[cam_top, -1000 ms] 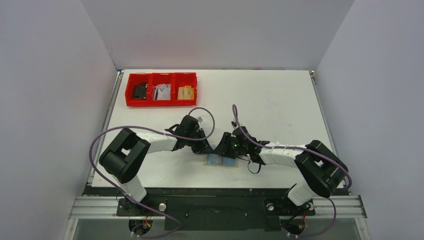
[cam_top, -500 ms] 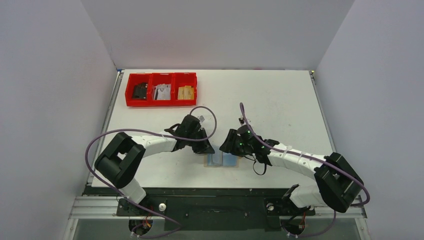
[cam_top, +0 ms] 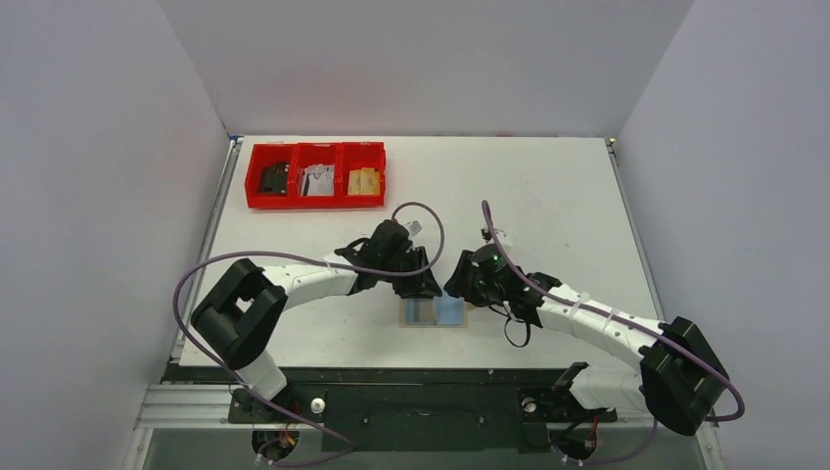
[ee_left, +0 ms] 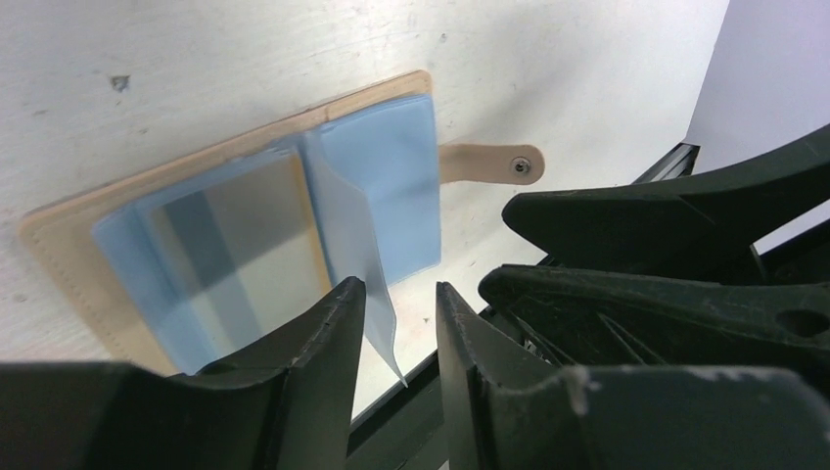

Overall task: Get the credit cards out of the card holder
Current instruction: Remove the credit card from the card holder.

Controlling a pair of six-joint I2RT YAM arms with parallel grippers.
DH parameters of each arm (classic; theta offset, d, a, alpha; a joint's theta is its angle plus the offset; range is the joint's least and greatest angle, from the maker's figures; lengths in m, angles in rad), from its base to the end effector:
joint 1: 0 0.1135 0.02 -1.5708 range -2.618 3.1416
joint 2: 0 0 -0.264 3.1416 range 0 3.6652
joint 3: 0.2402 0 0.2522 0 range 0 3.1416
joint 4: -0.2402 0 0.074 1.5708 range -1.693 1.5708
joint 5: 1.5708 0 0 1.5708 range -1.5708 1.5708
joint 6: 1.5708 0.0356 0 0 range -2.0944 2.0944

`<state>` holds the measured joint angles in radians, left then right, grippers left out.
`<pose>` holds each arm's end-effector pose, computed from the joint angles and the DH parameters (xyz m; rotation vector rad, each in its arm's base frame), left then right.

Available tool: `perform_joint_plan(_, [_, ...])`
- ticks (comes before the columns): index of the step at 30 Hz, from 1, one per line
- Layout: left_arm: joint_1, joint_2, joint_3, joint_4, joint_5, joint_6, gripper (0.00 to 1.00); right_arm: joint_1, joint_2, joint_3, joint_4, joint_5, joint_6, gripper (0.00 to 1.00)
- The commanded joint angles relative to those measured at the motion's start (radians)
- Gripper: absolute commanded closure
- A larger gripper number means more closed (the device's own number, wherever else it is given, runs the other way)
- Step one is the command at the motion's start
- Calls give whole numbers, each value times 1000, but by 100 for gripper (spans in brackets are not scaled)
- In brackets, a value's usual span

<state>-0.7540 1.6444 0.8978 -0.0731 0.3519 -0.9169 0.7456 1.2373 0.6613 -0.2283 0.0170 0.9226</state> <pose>0.2345 -0.2371 0.1759 -0.0307 2.6806 -1.1009 0.1824 0.1676 0.2009 0.2310 2.5053 0.7370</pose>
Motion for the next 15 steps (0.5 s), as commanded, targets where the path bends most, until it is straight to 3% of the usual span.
perform_joint_plan(1, [-18,35,70,12,2,13,68,-13,-62,31,-40,70,-16,55])
perform_joint_plan(15, [-80,202,173,48,15,4,59,-33,-182,20,-160,162,-15,55])
